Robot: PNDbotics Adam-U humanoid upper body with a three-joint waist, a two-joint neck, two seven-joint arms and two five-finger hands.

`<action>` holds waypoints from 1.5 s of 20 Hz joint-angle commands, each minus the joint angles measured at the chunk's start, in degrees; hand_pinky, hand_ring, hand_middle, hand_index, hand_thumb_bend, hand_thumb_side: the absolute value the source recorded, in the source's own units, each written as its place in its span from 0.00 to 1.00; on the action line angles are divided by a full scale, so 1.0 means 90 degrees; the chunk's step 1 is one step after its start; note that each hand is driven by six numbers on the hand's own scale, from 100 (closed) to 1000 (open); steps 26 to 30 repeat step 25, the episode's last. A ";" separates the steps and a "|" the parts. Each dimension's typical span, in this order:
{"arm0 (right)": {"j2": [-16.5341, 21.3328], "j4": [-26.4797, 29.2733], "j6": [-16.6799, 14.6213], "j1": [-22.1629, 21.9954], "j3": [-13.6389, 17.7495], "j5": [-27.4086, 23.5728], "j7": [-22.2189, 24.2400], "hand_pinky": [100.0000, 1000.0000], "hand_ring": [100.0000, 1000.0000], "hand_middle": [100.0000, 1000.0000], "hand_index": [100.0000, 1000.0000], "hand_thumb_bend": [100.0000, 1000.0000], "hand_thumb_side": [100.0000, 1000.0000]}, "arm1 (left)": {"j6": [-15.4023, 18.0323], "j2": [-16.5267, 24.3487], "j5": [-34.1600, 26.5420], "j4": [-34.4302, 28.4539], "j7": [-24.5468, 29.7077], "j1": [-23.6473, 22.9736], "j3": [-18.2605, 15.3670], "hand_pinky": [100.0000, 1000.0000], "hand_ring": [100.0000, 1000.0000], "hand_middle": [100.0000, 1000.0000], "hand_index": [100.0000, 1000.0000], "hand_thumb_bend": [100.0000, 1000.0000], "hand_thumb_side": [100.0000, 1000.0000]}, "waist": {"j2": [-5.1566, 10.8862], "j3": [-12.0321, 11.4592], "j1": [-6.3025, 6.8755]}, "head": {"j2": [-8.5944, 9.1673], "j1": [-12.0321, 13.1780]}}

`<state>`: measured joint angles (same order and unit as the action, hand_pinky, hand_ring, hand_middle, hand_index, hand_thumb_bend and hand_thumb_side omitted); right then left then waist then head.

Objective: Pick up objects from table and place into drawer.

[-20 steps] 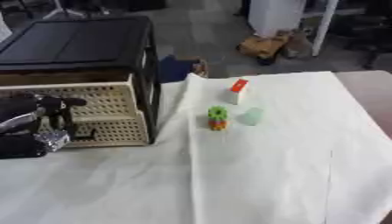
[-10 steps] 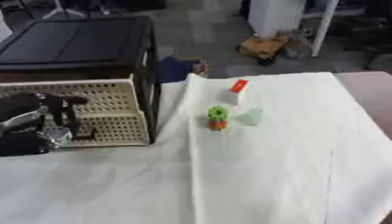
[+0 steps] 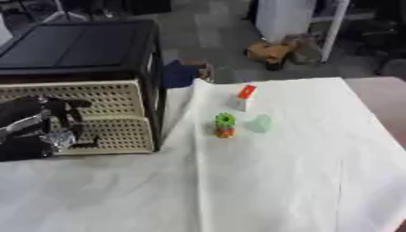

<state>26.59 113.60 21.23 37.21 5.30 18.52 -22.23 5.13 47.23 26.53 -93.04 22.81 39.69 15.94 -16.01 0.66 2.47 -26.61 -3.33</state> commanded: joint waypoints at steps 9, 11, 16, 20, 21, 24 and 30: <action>0.0056 0.0110 0.0034 -0.0032 0.0083 -0.0010 -0.0039 0.55 0.55 0.50 0.70 0.00 0.95 | 0.0071 0.0501 -0.0247 -0.1980 -0.0631 -0.0764 -0.0363 0.10 0.44 0.51 0.78 0.00 1.00 | 0.0348 -0.0212 -0.0047 | -0.0203 -0.0300; 0.0025 0.0110 0.0030 -0.0034 0.0079 -0.0008 -0.0047 0.55 0.55 0.50 0.70 0.00 0.95 | -0.0012 0.0490 -0.0263 -0.2267 -0.0982 -0.0876 -0.0464 0.04 0.38 0.46 0.73 0.00 1.00 | 0.0389 -0.0232 -0.0061 | -0.0237 -0.0342; -0.0033 0.0110 0.0019 -0.0062 0.0077 -0.0009 -0.0070 0.55 0.55 0.50 0.70 0.00 0.94 | 0.0162 0.0230 -0.0738 -0.2391 -0.2182 -0.0953 -0.0653 0.00 0.25 0.35 0.61 0.00 1.00 | 0.0477 -0.0280 -0.0073 | -0.0331 -0.0437; -0.0117 0.0110 -0.0013 -0.0032 0.0071 -0.0035 -0.0089 0.55 0.55 0.50 0.70 0.00 0.95 | 0.0541 -0.0324 -0.1619 -0.2394 -0.3071 -0.0975 -0.0781 0.00 0.25 0.35 0.56 0.00 0.99 | 0.0526 -0.0304 -0.0076 | -0.0412 -0.0530; -0.0141 0.0110 -0.0037 -0.0017 0.0073 -0.0050 -0.0112 0.55 0.56 0.50 0.70 0.00 0.95 | 0.0592 -0.0496 -0.1901 -0.2394 -0.3285 -0.0967 -0.0875 0.00 0.26 0.35 0.56 0.00 0.99 | 0.0534 -0.0309 -0.0076 | -0.0427 -0.0552; -0.0210 0.0110 -0.0206 0.0011 0.0050 -0.0154 -0.0164 0.53 0.56 0.51 0.72 0.00 0.95 | 0.0882 -0.0921 -0.2768 -0.2394 -0.3955 -0.1037 -0.1186 0.01 0.30 0.37 0.57 0.00 0.96 | 0.0533 -0.0313 -0.0065 | -0.0450 -0.0619; -0.0221 0.0110 -0.0275 0.0006 0.0049 -0.0198 -0.0172 0.52 0.56 0.51 0.74 0.00 0.96 | 0.1032 -0.1048 -0.3053 -0.2394 -0.4132 -0.1090 -0.1270 0.07 0.33 0.39 0.57 0.00 0.97 | 0.0529 -0.0311 -0.0054 | -0.0451 -0.0628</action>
